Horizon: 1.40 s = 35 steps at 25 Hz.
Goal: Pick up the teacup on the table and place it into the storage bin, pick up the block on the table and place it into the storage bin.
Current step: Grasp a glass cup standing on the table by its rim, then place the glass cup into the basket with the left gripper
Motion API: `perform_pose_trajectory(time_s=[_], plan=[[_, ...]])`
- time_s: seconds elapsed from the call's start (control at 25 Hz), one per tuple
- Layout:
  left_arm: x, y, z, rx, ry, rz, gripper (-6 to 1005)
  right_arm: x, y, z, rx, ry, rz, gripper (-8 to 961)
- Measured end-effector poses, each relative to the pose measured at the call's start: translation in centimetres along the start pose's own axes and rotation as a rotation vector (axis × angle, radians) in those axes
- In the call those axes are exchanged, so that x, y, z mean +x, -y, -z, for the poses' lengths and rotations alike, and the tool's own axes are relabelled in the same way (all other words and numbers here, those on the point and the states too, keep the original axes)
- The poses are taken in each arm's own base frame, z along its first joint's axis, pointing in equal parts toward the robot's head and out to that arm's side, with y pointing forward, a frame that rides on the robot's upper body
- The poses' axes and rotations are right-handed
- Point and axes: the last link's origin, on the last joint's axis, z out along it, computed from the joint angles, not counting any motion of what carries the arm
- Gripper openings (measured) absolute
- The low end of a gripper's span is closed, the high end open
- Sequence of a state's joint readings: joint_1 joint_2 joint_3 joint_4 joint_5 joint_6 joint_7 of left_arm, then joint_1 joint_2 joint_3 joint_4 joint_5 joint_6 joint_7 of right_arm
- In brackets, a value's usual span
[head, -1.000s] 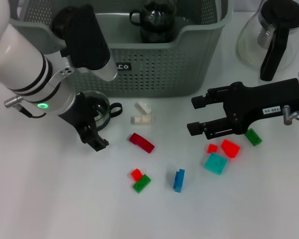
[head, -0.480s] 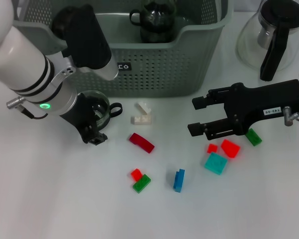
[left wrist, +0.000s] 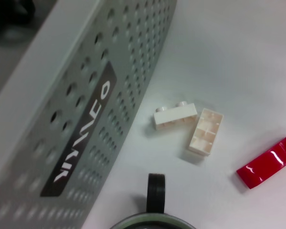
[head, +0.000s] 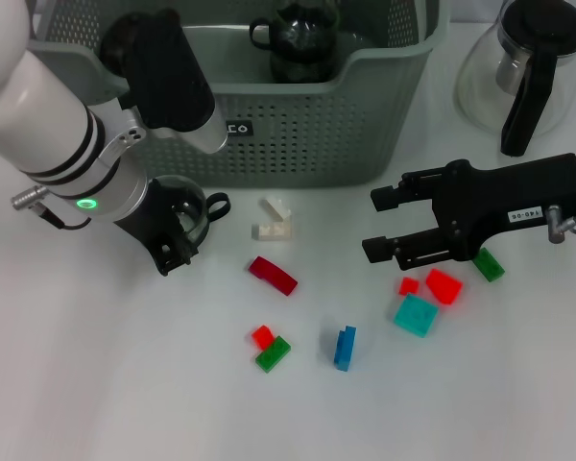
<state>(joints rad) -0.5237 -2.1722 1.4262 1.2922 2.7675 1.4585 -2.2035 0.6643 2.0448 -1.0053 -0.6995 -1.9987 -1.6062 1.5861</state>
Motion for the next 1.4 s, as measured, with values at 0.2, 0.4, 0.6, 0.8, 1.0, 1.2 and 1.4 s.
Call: perform_pose_trajectory(time_s=[0.2, 0.4, 0.6, 0.8, 1.0, 1.2, 1.4], plan=[[0.1, -0.1, 0.2, -0.002, 0.0, -0.003, 74, 0.0, 0.0, 0.1, 0.0, 0.003, -0.002, 794], [0.2, -0.6, 0.9, -0.048, -0.003, 0.0, 43, 0.0, 0.0, 0.1, 0.001, 0.002, -0.002, 794], [1.6, -1.3, 5.1, -0.282, -0.153, 0.076, 44, 0.1, 0.0, 0.1, 0.003, -0.001, -0.001, 794], [2.0, -0.9, 8.3, -0.329, -0.26, 0.104, 45, 0.2, 0.0, 0.2, 0.002, -0.004, -0.002, 794], [2.7, 0.7, 12.0, -0.374, -0.394, 0.152, 46, 0.3, 0.0, 0.4, -0.001, -0.006, -0.003, 794], [4.0, 3.1, 16.0, -0.322, -0.587, 0.156, 47, 0.4, 0.0, 0.5, 0.001, -0.012, -0.004, 795], [6.0, 6.7, 16.6, -0.137, -0.651, 0.2, 48, 0.6, 0.0, 0.6, 0.002, -0.022, -0.004, 796]])
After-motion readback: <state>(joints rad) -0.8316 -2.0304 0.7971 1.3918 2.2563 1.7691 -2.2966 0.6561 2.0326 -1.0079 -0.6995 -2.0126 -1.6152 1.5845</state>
